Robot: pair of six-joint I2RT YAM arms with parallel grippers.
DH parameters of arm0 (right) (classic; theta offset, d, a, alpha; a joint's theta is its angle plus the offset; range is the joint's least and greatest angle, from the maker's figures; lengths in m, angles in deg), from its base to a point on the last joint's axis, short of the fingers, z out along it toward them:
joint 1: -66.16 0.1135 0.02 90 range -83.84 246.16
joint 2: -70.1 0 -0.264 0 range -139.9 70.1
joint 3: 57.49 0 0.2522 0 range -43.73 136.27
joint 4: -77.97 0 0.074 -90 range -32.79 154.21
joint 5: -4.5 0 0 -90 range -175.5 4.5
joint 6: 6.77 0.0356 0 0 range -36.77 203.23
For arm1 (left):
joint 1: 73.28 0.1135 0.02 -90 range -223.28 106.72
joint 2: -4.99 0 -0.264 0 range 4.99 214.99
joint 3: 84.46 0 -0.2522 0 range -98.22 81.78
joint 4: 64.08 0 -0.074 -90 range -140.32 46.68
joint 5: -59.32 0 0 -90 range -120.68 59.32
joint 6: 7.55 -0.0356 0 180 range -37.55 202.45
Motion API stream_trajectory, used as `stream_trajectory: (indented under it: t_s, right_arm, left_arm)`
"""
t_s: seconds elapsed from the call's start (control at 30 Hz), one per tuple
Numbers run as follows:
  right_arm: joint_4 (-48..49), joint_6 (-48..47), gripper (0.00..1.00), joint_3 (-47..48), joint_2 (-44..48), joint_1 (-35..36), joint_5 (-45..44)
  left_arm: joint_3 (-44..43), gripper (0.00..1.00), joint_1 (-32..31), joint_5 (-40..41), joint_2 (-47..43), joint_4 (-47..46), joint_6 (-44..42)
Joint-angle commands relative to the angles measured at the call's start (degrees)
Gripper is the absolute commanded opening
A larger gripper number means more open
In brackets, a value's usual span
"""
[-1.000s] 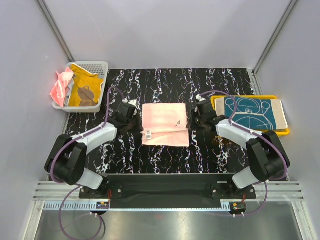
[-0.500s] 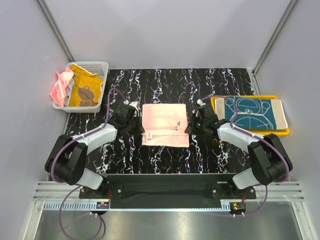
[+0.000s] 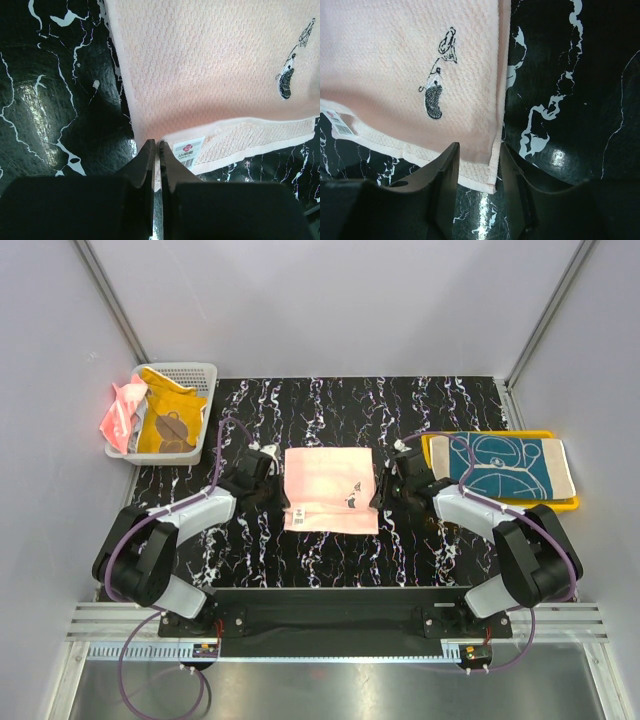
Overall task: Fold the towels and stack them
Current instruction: Fold the towel
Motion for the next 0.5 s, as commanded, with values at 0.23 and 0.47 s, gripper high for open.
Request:
stream_trajectory:
  t_s: [0.23,0.47]
  right_arm:
    - [1.2,3.0,0.49,-2.1,1.6,0.8,-0.5]
    - [2.1,4.5,0.49,-2.3,0.4,1.0,0.8]
  left_arm:
    - [-0.2,0.02,-0.3,-2.6,0.4,-3.4,-0.5]
    - [0.4,0.02,-0.3,-2.8,0.0,-3.6,-0.5]
